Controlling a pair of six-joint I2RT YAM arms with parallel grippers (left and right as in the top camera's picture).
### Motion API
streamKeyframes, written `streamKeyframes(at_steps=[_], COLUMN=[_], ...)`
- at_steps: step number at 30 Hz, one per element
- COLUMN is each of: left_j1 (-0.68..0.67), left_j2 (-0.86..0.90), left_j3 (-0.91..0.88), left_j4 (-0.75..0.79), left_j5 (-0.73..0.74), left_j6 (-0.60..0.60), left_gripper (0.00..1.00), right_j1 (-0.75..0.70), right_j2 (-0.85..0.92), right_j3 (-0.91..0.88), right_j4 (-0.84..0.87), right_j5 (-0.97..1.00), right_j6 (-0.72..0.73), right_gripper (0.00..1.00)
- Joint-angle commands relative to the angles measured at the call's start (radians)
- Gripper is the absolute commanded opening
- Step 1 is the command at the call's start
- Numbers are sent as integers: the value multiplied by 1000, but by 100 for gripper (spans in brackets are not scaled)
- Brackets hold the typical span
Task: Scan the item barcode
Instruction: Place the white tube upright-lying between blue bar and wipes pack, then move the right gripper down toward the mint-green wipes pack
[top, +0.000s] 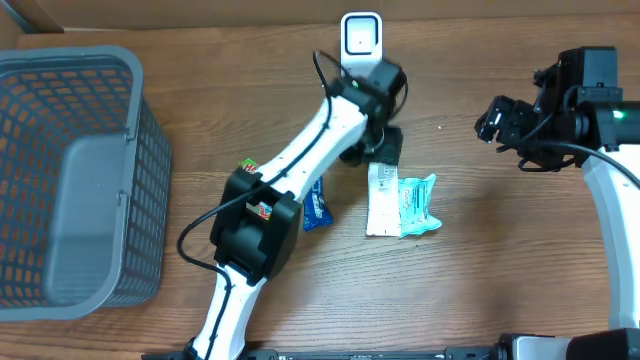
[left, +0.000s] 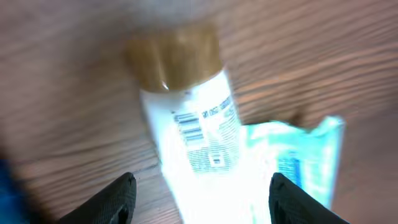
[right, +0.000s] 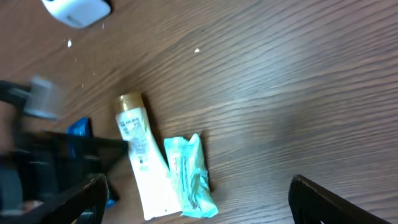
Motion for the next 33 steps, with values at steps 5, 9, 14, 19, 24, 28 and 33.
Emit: streamKeyframes(at_steps=[5, 9, 14, 19, 24, 28, 33], left_j1=[170, 237, 251, 251, 251, 251, 251], left_j2=[-137, -212, -287, -285, -258, -236, -222], left_j3=[412, 536, 539, 539, 538, 537, 537], left_j4=[-176, -264, -341, -427, -440, -443, -433], left_j5=[23, 23, -2, -113, -127, -127, -126], left_j6=[103, 104, 206, 211, 211, 211, 211], left_gripper=[63, 64, 64, 72, 100, 100, 100], right_j1=[8, 50, 111, 150, 157, 170, 185], right_j2=[-3, 8, 27, 61, 72, 72, 72], right_j3=[12, 0, -57, -122, -175, -238, -343], right_j4=[-29, -39, -13, 24, 72, 127, 216], right_j5=[-102, -99, -99, -99, -100, -100, -105], right_j6=[-127, -127, -126, -126, -126, -125, -117], right_gripper=[93, 93, 89, 84, 72, 58, 55])
